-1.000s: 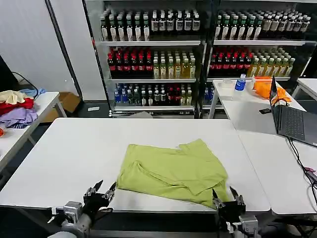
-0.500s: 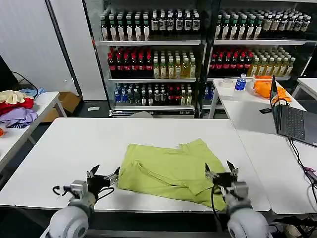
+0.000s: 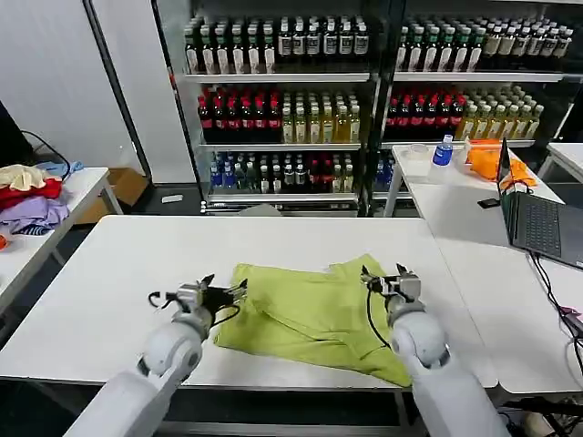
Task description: Fold and organize the clothes.
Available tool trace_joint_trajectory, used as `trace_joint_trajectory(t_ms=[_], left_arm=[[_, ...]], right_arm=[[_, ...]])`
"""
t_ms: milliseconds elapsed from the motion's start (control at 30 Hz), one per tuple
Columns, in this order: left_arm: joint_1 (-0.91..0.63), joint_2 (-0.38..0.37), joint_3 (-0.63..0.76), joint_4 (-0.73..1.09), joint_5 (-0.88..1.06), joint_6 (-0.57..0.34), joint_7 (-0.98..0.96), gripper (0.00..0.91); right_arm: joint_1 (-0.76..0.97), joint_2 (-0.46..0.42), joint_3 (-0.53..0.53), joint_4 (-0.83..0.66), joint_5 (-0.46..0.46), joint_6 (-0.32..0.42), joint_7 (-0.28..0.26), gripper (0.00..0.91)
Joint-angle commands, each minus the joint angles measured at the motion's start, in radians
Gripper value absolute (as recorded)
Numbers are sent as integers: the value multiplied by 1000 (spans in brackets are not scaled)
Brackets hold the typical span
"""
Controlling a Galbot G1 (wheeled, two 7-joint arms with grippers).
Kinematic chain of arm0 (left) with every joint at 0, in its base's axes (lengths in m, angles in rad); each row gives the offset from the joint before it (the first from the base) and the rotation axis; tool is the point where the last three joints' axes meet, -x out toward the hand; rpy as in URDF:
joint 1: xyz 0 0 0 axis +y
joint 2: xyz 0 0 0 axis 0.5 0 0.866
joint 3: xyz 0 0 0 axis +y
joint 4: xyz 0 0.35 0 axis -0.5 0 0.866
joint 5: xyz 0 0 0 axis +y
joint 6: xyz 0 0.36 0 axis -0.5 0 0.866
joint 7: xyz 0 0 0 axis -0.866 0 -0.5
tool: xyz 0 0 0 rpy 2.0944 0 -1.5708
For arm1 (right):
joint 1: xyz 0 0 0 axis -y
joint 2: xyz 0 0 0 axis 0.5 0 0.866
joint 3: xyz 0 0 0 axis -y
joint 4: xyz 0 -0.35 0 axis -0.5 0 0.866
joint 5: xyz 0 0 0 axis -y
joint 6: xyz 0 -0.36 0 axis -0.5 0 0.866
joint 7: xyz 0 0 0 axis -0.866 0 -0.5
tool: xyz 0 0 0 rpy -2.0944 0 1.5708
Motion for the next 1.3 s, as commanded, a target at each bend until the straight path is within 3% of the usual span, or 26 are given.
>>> trace_joint_trajectory(t_ms=[33, 367, 733, 800, 833, 867, 900, 967, 1300], left_arm=[[-259, -97, 153, 257, -7, 4, 13, 907], [-324, -147, 196, 409, 8, 3, 25, 907], [-292, -122, 189, 399, -8, 63, 3, 907], [-284, -116, 185, 394, -14, 65, 1, 756], [-280, -113, 184, 392, -15, 65, 1, 635], [-277, -110, 183, 391, -16, 65, 2, 212], [-273, -108, 183, 390, -18, 65, 2, 60], [-267, -105, 182, 385, -22, 64, 3, 20], [-239, -83, 169, 367, -37, 64, 16, 20]], right_arm=[[217, 52, -44, -323, 32, -9, 15, 907], [261, 82, -50, -436, 33, -8, 6, 907], [264, 99, -55, -464, 35, -8, -4, 907], [264, 101, -56, -466, 35, -8, -6, 897], [264, 101, -56, -467, 38, -8, -6, 786], [264, 101, -56, -467, 40, -8, -6, 312], [263, 102, -57, -467, 40, -8, -5, 71], [263, 102, -58, -467, 43, -8, -6, 0], [262, 105, -63, -450, 49, -2, -10, 0]])
